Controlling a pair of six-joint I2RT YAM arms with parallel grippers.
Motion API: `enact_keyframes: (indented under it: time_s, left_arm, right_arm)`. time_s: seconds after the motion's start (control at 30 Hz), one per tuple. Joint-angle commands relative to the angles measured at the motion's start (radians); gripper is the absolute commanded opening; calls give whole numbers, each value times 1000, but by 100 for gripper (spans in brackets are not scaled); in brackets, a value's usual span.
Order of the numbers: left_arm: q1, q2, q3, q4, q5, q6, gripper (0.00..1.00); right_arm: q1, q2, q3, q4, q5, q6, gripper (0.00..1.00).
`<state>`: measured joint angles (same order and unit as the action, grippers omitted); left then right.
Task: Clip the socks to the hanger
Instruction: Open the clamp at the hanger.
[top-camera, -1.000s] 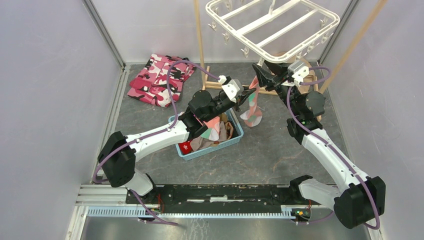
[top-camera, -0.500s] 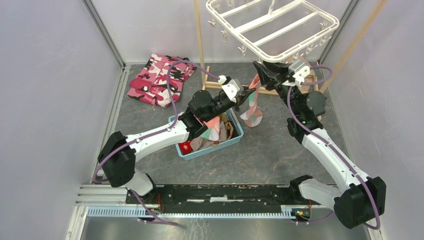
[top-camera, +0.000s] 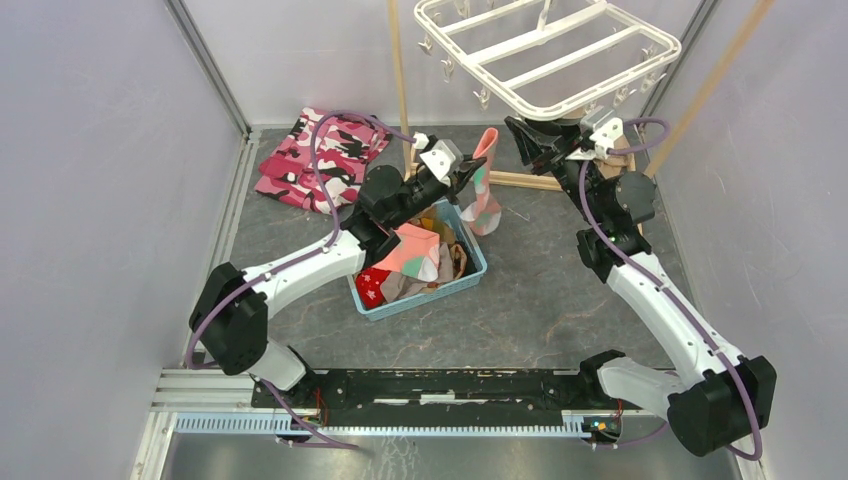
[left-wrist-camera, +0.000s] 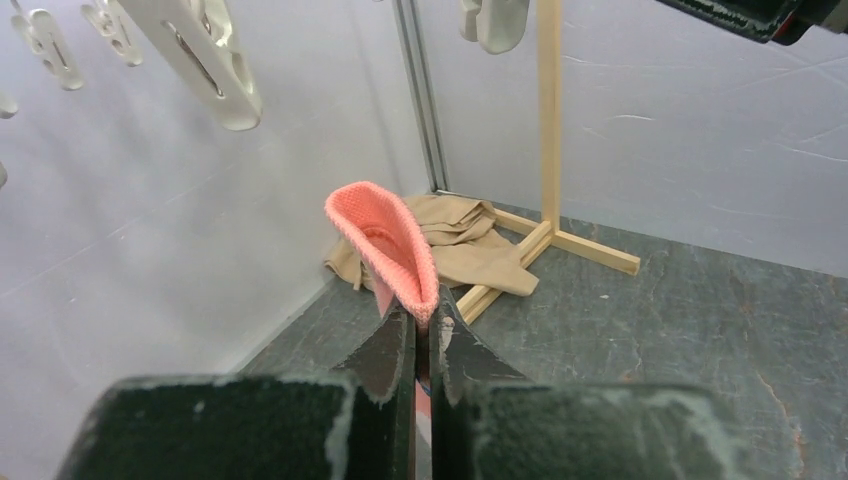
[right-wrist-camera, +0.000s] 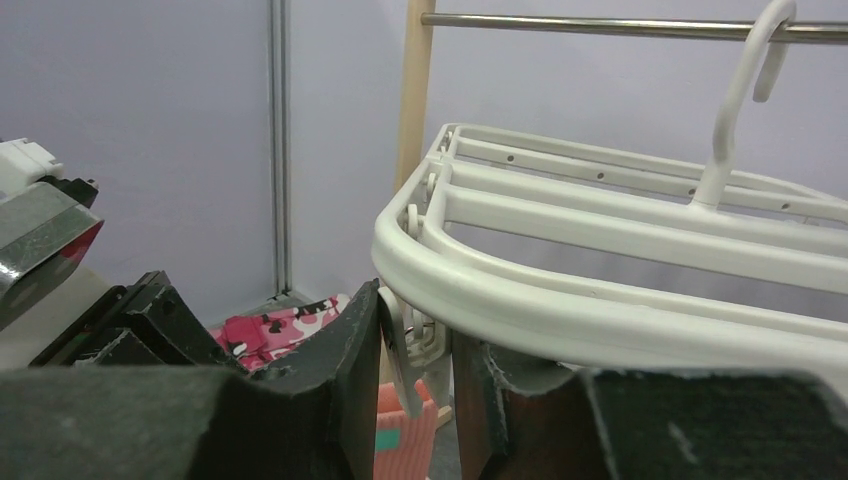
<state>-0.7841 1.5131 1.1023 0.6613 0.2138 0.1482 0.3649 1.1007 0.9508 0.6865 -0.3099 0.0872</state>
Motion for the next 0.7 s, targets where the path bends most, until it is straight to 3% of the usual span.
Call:
enact_keyframes:
  time_s: [0.0,0.2,0.67]
  left_arm:
    - [8,-33,25,61,33,17,2]
    - [-7,-29,22,106,5,-24,2]
    - [-108,-16,76,77,-258,23,2]
  right_arm:
    - [3,11,67,-59,37,66,0]
    - [3,33,120,-155,94,139,0]
    - [6,84,250,-403,251,252,0]
